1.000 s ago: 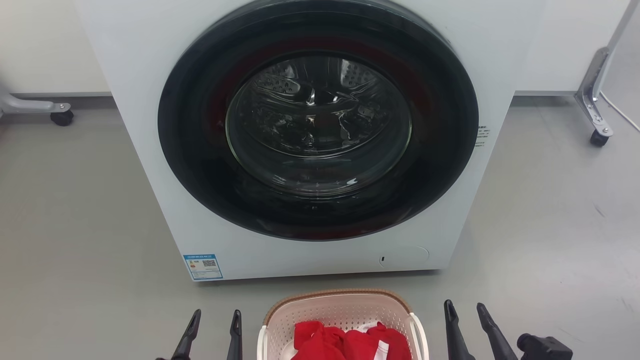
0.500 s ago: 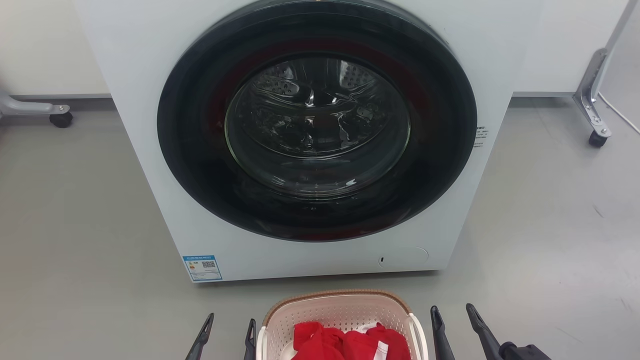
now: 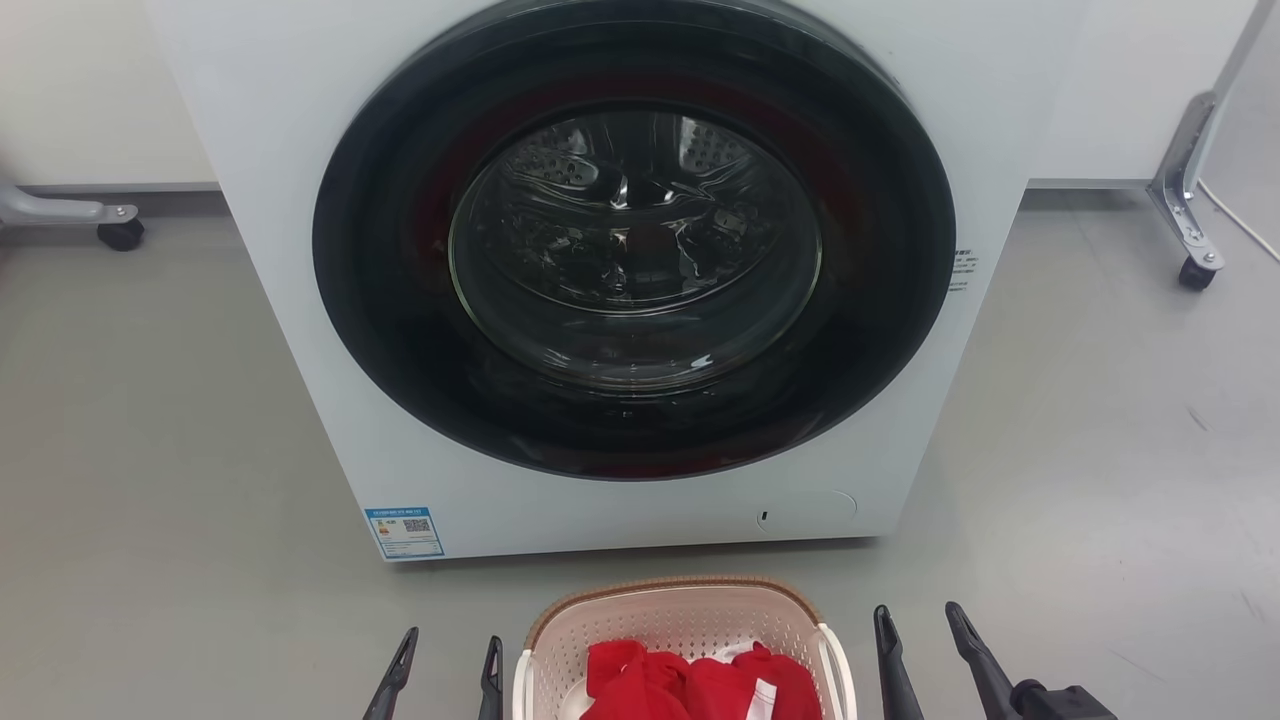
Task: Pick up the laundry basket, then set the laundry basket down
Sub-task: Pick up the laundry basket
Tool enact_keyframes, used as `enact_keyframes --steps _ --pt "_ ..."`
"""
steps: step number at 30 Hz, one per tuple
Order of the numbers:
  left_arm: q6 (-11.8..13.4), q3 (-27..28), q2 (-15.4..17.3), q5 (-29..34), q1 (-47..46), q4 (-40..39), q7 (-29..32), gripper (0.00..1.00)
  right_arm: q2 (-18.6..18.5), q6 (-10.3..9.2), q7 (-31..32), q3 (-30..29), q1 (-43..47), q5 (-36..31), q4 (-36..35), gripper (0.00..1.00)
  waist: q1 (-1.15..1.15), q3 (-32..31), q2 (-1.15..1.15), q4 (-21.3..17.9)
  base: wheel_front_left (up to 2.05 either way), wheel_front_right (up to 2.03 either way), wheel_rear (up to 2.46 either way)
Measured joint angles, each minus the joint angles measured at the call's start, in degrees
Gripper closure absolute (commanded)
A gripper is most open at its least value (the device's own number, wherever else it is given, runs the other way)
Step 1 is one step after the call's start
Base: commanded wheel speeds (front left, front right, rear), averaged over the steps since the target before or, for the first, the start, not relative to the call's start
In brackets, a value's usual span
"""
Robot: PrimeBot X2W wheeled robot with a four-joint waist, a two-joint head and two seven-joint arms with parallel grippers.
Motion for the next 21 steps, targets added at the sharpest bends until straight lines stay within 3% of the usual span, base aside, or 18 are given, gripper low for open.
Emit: enact_keyframes --steps 21 --pt "0.0 0.7 -0.5 -0.1 0.0 0.3 0.0 0.00 0.0 0.08 0.0 -0.7 0.0 -0.9 -0.5 0.00 0.00 0.9 0.00 0.0 0.00 0.00 0.00"
